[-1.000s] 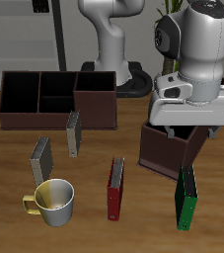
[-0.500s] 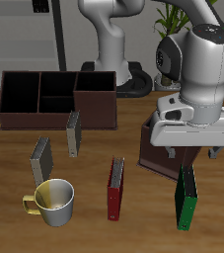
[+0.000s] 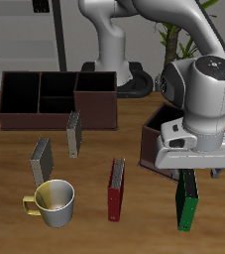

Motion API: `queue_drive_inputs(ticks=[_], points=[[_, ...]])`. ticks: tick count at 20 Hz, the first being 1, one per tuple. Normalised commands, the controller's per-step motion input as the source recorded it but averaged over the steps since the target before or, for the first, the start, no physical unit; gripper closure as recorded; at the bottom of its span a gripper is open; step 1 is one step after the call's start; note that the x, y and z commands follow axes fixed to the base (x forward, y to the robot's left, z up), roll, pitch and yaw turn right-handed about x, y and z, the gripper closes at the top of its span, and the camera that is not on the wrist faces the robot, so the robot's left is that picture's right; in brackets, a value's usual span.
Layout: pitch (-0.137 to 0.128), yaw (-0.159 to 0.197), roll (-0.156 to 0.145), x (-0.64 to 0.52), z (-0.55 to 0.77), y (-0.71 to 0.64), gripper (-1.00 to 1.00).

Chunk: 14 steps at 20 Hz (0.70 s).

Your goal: Place the green book into the left desk caddy's left compartment

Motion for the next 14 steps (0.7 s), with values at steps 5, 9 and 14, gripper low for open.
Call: queue_drive_inputs(ticks=[5,9,14], points=[[0.034,0.002,-0.017,0.07,-0.36,-0.02,-1.0],[0.03,0.007,0.001,0.01,-0.31,0.02,-1.0],[0.032,0.029,-0.012,0.06,-0.26,-0.02,-1.0]])
